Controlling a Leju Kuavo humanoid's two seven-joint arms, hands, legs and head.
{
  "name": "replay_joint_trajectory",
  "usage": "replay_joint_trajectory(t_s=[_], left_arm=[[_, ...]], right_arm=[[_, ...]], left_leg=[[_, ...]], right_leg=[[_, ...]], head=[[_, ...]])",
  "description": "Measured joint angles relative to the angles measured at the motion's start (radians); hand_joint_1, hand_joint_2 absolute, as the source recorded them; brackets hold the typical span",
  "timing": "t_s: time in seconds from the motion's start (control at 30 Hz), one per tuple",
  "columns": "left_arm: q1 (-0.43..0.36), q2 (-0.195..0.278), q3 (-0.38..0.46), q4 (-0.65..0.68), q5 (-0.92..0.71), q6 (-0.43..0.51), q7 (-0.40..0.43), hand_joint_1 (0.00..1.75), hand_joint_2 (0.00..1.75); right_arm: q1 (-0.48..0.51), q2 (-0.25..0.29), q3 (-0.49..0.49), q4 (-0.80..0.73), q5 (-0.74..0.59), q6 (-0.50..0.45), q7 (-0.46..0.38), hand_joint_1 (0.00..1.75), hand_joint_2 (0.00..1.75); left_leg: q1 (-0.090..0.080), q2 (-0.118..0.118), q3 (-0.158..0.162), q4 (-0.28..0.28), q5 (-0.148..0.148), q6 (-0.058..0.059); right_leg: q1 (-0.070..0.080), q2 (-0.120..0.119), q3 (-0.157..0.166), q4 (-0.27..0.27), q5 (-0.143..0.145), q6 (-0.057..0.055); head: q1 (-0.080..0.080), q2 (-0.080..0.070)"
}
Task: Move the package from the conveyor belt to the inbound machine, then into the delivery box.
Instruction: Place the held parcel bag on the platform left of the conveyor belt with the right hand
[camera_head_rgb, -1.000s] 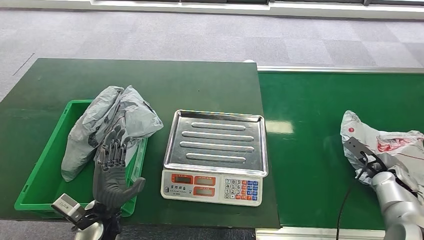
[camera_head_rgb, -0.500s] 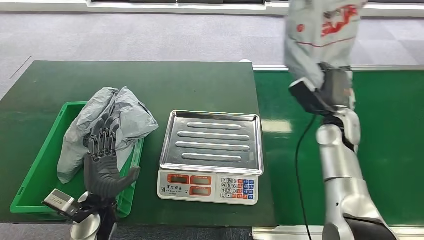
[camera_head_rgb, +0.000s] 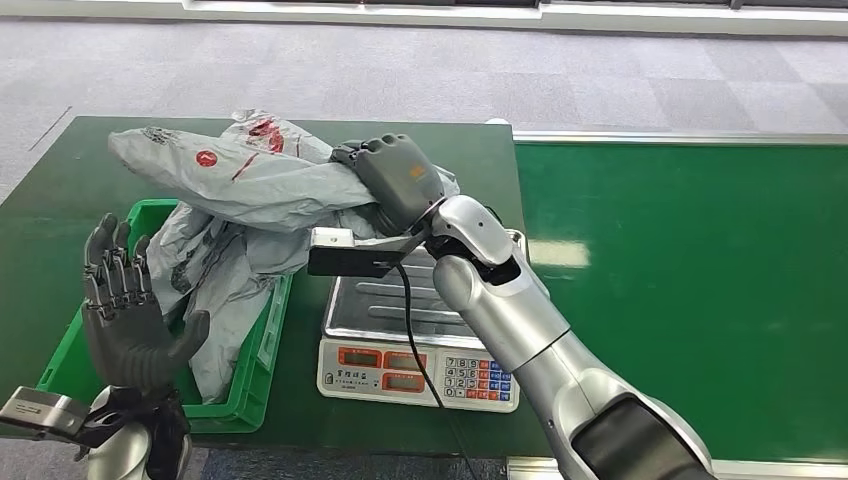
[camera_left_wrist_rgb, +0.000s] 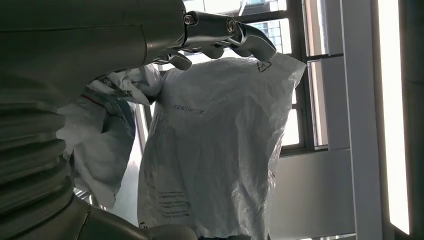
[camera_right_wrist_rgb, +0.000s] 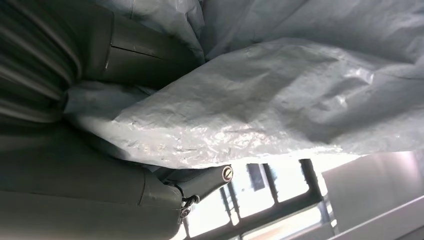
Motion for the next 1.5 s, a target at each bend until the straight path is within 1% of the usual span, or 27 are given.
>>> replay_joint_trajectory(t_s=[0.2,0.33,0.4,0.47,0.5,0.53,0.6,0.63,0.67,0.73,0.83,0.9,1.0,1.17,1.23,1.33,1.5], left_arm=[[0.004,0.000,0.010,-0.008,0.000,-0.002,0.000,0.00,1.75],[0.006,0.000,0.010,-0.011,-0.001,-0.002,-0.001,0.00,1.75],[0.008,0.000,0.012,-0.015,-0.005,0.000,-0.004,0.00,1.75],[0.012,0.000,0.020,-0.025,-0.007,0.006,-0.008,0.00,1.75],[0.015,0.000,0.028,-0.033,-0.006,0.010,-0.009,0.00,1.75],[0.017,0.000,0.037,-0.043,-0.005,0.013,-0.008,0.00,1.75],[0.021,0.000,0.059,-0.062,-0.001,0.019,-0.001,0.00,1.75],[0.024,0.000,0.070,-0.072,0.001,0.021,0.003,0.00,1.75],[0.027,0.000,0.079,-0.081,0.002,0.022,0.007,0.00,1.75],[0.033,-0.001,0.096,-0.096,0.002,0.023,0.014,0.00,1.75],[0.035,-0.002,0.109,-0.106,0.000,0.021,0.024,0.00,1.75],[0.033,-0.002,0.110,-0.106,-0.003,0.021,0.031,0.00,1.75],[0.028,-0.002,0.110,-0.106,-0.006,0.021,0.035,0.00,1.75],[0.007,-0.002,0.110,-0.103,-0.009,0.021,0.037,0.00,1.75],[-0.001,-0.002,0.110,-0.102,-0.009,0.017,0.028,0.00,1.75],[-0.010,-0.003,0.102,-0.098,-0.016,0.014,0.005,0.00,1.75],[-0.029,-0.005,0.065,-0.086,-0.084,0.042,-0.009,0.00,1.75]], right_arm=[[-0.009,-0.001,0.025,0.014,-0.013,0.022,-0.009,1.75,1.75],[-0.015,-0.001,0.033,0.023,-0.014,0.029,-0.009,1.65,1.75],[-0.022,-0.001,0.038,0.032,-0.019,0.056,-0.003,1.43,1.75],[-0.034,-0.001,0.053,0.056,-0.024,0.100,0.013,1.24,1.75],[-0.041,-0.001,0.063,0.075,-0.023,0.120,0.026,1.18,1.75],[-0.047,0.000,0.073,0.097,-0.019,0.137,0.041,0.99,1.75],[-0.058,0.001,0.096,0.144,-0.002,0.161,0.078,0.36,1.75],[-0.063,0.002,0.107,0.166,0.008,0.169,0.094,0.11,1.75],[-0.068,0.004,0.117,0.188,0.015,0.176,0.107,0.00,1.75],[-0.072,0.005,0.133,0.221,0.013,0.199,0.111,0.00,1.75],[-0.074,0.002,0.149,0.244,-0.039,0.315,0.059,0.00,1.75],[-0.074,-0.004,0.163,0.248,-0.071,0.380,0.041,0.00,1.75],[-0.077,-0.018,0.175,0.249,-0.121,0.428,0.021,0.00,1.75],[-0.087,-0.048,0.178,0.252,-0.213,0.457,-0.065,0.00,1.75],[-0.083,-0.056,0.177,0.244,-0.264,0.457,-0.123,0.00,1.75],[-0.061,-0.068,0.160,0.188,-0.375,0.477,-0.203,0.00,1.75],[-0.009,-0.084,0.105,0.066,-0.521,0.507,-0.247,0.00,1.75]], left_leg=[[0.000,0.000,0.000,0.000,0.000,0.000],[0.000,0.001,0.000,0.000,0.000,0.000],[0.000,0.001,0.000,0.000,0.000,0.000],[0.001,0.002,0.000,0.000,0.000,0.000],[0.001,0.003,0.000,0.000,0.000,0.000],[0.001,0.003,0.000,0.000,0.000,0.000],[0.001,0.003,0.000,0.000,0.000,0.000],[0.001,0.003,0.000,0.000,0.000,0.000],[0.001,0.003,0.000,0.000,0.000,0.000],[0.001,0.003,0.000,0.000,0.000,0.000],[0.001,0.003,0.000,0.000,0.000,0.000],[0.000,0.003,0.000,0.000,0.000,0.000],[0.000,0.003,0.000,0.000,0.000,0.000],[0.000,0.003,0.000,0.000,0.000,0.000],[0.000,0.004,0.001,0.000,0.000,0.000],[0.000,0.005,0.001,0.001,0.000,0.000],[0.000,0.005,0.001,0.001,0.000,0.000]], right_leg=[[0.000,0.000,0.000,0.000,0.000,0.000],[0.000,0.000,-0.001,0.000,0.000,0.000],[0.001,0.001,-0.001,0.000,0.000,0.000],[0.001,0.002,-0.001,0.000,0.000,0.000],[0.001,0.002,-0.001,0.000,0.000,0.000],[0.001,0.002,-0.001,0.000,0.000,0.000],[0.001,0.002,-0.001,0.000,0.000,0.000],[0.001,0.002,-0.001,0.000,0.000,0.000],[0.001,0.002,-0.001,0.000,0.000,0.000],[0.001,0.002,-0.001,0.000,0.000,0.000],[0.001,0.002,-0.001,0.000,0.000,0.000],[0.000,0.002,-0.001,0.000,0.000,0.000],[0.000,0.002,-0.001,0.000,0.000,0.000],[0.000,0.003,-0.001,0.000,0.001,0.001],[0.000,0.003,-0.002,0.000,0.001,0.001],[0.000,0.004,-0.002,0.000,0.001,0.001],[0.000,0.005,-0.003,0.000,0.001,0.001]], head=[[0.000,0.000],[0.000,0.000],[0.000,0.000],[0.000,0.000],[0.000,0.000],[0.000,0.000],[0.000,0.000],[0.000,0.000],[0.000,0.000],[0.000,0.000],[0.000,0.000],[0.000,0.000],[0.000,0.000],[0.000,0.000],[0.000,0.000],[0.000,0.000],[0.000,0.000]])
